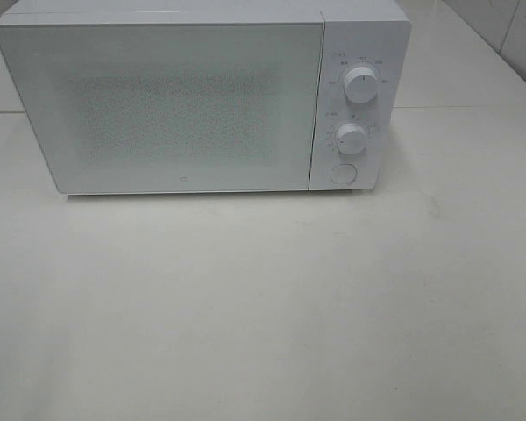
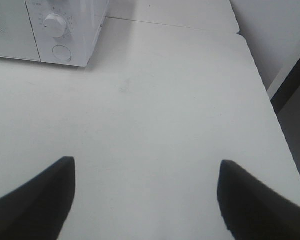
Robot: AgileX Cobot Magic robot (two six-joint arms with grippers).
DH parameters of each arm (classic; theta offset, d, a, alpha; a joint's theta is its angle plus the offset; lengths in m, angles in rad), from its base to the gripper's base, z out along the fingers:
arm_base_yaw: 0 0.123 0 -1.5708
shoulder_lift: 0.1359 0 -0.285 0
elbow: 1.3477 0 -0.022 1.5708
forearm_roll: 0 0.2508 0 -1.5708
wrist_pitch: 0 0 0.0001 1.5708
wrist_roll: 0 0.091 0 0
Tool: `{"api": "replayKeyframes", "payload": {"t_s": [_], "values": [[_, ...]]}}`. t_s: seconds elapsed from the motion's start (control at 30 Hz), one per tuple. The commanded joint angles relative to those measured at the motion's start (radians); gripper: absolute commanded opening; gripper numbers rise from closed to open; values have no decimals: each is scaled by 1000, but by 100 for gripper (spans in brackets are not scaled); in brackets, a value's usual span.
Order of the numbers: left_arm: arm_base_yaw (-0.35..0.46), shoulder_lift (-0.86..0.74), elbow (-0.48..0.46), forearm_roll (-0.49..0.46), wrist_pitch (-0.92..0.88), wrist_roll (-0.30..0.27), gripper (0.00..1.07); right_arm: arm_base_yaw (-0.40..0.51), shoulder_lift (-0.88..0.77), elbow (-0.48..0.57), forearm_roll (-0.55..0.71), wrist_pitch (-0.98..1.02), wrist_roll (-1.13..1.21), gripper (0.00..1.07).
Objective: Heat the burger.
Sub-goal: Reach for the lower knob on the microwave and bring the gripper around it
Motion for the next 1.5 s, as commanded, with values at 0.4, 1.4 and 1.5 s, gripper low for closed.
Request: {"api": "replayKeyframes", "payload": {"t_s": [0.4, 1.4, 1.5], "values": [[2, -24, 1, -9, -13, 0, 98, -5, -26, -16, 3, -26, 12, 76], [2, -24, 1, -9, -13, 0, 98, -5, 470, -55, 2, -525, 42, 76], [2, -24, 1, -9, -13, 0, 98, -5, 515, -55, 2, -588, 49, 76]]}}
